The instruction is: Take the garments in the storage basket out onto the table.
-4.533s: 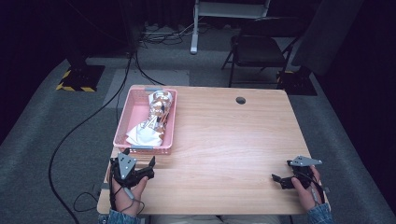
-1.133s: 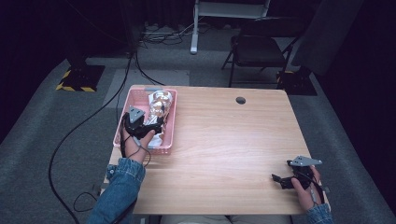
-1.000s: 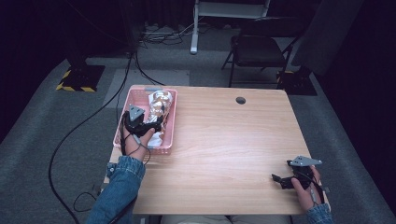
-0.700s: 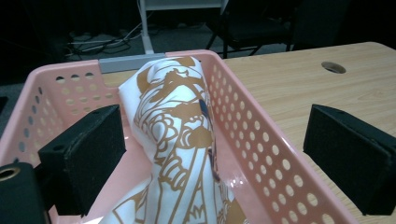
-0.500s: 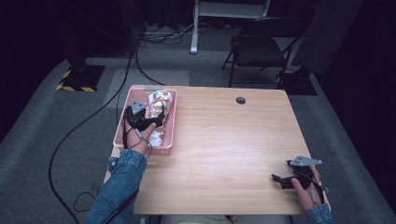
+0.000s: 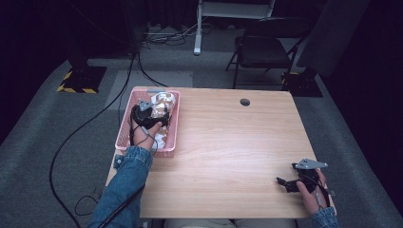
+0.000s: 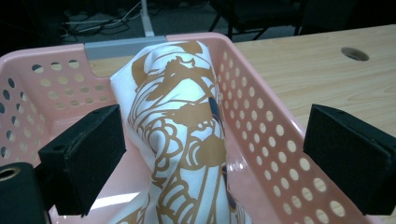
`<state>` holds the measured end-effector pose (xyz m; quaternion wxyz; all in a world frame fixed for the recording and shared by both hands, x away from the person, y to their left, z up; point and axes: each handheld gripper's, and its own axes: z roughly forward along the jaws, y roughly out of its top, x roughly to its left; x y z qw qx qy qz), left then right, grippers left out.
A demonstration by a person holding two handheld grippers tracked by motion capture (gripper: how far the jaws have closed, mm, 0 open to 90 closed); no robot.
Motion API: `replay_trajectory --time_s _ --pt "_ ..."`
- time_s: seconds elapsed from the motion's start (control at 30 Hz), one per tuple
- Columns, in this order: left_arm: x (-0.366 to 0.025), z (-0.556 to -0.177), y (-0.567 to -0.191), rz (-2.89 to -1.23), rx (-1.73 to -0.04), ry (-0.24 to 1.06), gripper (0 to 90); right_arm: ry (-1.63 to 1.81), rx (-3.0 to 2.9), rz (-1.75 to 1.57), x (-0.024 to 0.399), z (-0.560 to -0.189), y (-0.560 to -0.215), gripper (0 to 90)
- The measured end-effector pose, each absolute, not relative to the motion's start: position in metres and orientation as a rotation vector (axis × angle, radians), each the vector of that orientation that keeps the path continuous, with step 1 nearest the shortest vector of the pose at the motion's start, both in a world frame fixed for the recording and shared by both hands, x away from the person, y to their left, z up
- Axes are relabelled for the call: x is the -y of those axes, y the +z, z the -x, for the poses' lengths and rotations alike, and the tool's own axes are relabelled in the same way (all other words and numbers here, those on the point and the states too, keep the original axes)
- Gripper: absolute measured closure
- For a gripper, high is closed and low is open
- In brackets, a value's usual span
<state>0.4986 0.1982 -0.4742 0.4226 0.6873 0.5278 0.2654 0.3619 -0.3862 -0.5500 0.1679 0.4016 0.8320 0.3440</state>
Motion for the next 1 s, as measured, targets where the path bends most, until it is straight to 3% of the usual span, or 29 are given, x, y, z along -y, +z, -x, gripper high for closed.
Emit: replay_trajectory --time_s 1.0 --pt "-0.199 -0.529 -0.512 -1.828 -1.482 0.545 14.8 0.979 -2.366 -1.143 0.386 -0.362 -0.550 0.0"
